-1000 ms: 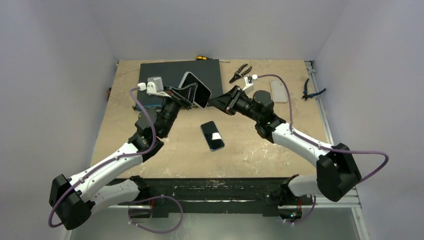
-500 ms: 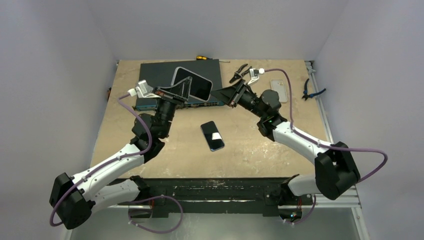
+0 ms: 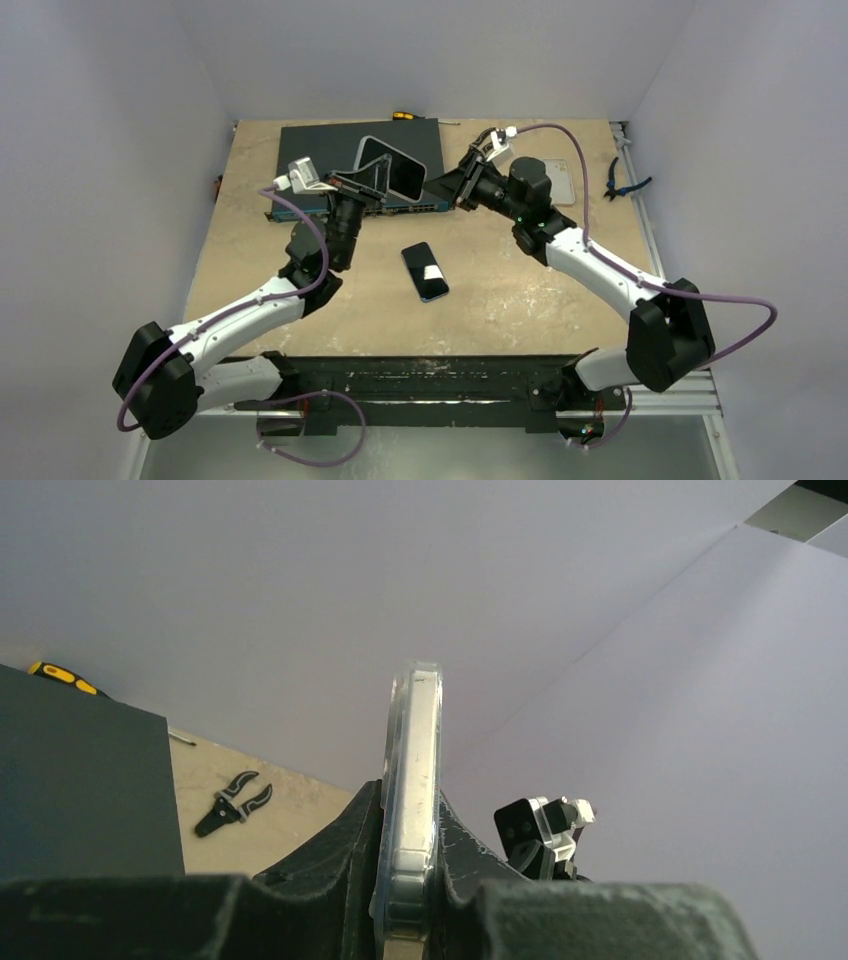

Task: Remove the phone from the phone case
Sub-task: Remove the phone case from the phone.

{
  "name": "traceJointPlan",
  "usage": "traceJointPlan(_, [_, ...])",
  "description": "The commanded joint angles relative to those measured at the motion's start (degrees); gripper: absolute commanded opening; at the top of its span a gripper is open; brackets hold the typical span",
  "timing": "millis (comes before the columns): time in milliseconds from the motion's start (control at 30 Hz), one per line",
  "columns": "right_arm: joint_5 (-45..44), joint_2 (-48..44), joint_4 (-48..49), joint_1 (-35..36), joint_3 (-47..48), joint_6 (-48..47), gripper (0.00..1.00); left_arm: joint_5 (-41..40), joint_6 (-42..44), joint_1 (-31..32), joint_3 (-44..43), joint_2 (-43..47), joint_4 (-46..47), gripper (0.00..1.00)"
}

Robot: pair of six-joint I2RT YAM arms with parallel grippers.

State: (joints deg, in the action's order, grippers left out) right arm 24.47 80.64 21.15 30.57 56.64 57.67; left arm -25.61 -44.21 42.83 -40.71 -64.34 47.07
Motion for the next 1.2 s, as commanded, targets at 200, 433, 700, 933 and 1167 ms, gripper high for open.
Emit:
traceJointPlan(200, [18.5, 2.6, 17.3, 6.6, -1.4, 7.3, 0.32, 22.6, -23.3, 4.9, -2.6, -1.2, 15.9, 0.0])
traceJointPlan(433, [22.7, 1.1, 29.9, 7.0, -3.1, 15.5, 0.32, 23.2, -27.4, 4.4, -0.4, -3.0, 15.6, 0.0])
traceJointPlan(700, [24.7, -2.3, 19.0, 7.6, -0.2, 8.1, 0.31, 30.8, -34.8, 1.8, -0.9, -8.8, 15.0, 0.0])
traceJointPlan(933, [24.3, -4.3, 5.6, 7.8, 2.7, -0.5, 0.3, 34.3, -37.1, 1.3, -1.7, -12.3, 16.9, 0.0])
traceJointPlan(1167, [19.3, -11.0, 3.2, 5.1, -0.8, -1.6, 0.43, 25.9, -29.5, 1.2, 0.7, -5.1, 11.7, 0.0])
